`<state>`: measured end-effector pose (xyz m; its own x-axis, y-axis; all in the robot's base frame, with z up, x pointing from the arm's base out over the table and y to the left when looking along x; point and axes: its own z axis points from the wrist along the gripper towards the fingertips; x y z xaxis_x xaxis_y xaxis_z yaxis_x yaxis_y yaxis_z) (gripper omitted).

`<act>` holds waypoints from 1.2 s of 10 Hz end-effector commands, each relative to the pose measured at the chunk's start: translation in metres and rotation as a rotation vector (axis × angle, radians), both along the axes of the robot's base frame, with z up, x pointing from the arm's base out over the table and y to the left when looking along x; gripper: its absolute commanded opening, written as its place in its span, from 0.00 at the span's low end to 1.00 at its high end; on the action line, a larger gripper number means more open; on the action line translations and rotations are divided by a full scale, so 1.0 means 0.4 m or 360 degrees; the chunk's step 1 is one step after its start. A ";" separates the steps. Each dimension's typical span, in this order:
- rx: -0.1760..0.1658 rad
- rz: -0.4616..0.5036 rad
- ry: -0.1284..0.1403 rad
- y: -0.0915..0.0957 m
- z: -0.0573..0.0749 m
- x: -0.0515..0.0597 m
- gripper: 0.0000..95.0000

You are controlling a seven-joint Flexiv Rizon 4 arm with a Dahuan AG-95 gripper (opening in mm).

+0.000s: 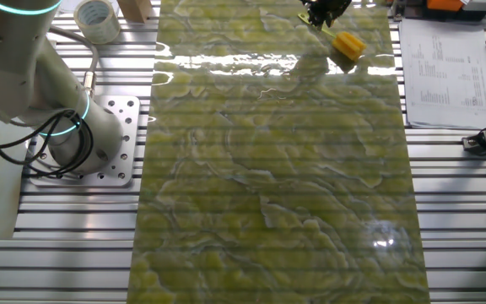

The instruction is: Scrub the table with a brush

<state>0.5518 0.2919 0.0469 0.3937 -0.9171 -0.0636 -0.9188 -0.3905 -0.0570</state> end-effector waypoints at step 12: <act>0.0019 0.0265 -0.0054 0.029 -0.026 -0.021 0.40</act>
<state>0.5435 0.3040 0.0360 0.5484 -0.8336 -0.0662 -0.8355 -0.5431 -0.0838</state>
